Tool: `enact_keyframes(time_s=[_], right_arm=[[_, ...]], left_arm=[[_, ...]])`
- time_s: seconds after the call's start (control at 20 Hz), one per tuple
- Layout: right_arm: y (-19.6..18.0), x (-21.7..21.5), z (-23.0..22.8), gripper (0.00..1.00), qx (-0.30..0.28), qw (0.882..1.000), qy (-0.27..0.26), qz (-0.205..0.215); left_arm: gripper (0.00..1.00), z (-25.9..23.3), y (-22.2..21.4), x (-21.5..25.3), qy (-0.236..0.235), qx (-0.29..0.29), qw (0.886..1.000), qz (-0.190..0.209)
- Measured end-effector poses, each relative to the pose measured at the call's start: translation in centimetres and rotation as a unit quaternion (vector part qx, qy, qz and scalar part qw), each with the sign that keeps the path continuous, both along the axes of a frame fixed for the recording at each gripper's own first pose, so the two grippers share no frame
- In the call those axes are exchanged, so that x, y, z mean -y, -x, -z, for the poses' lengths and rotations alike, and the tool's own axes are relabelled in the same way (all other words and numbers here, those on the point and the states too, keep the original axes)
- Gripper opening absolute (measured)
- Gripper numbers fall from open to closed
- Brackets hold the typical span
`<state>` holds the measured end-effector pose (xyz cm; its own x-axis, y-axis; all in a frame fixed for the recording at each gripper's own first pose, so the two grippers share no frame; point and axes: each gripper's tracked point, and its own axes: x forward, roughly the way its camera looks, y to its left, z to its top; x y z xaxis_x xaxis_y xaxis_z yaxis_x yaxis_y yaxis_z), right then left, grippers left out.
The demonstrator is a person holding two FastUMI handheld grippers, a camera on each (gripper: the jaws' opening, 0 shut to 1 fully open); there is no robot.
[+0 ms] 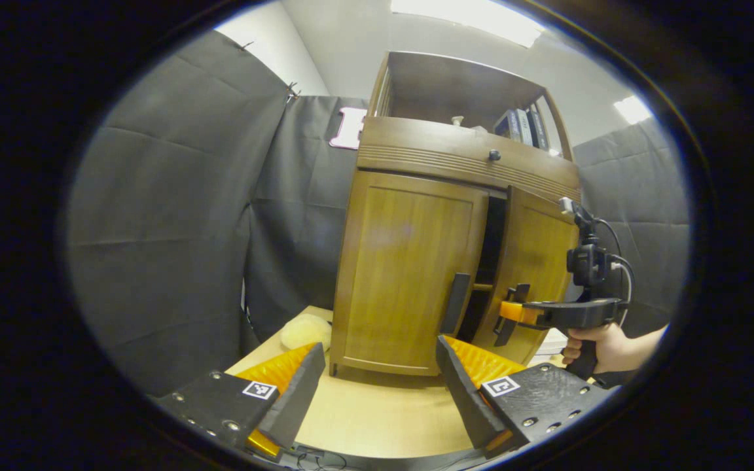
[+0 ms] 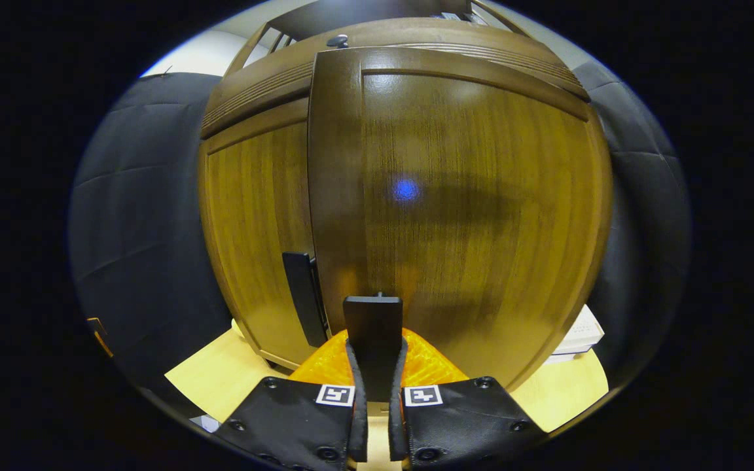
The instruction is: Open the right door of the double-door shoe cabinet with the right hand, and open the left door with the left hand.
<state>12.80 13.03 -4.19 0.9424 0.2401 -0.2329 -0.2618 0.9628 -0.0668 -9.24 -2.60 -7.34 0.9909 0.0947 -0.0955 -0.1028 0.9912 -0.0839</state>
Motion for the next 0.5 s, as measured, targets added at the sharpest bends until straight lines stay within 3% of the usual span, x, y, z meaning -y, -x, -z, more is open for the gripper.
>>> enact_keyframes(time_s=[0.5], right_arm=[[1.5, 0.9, -2.0, 0.14, -0.002, 0.999, -0.005, 0.031]], left_arm=[[1.0, 2.6, 1.3, 0.8, 0.018, -0.019, 0.998, 0.06]])
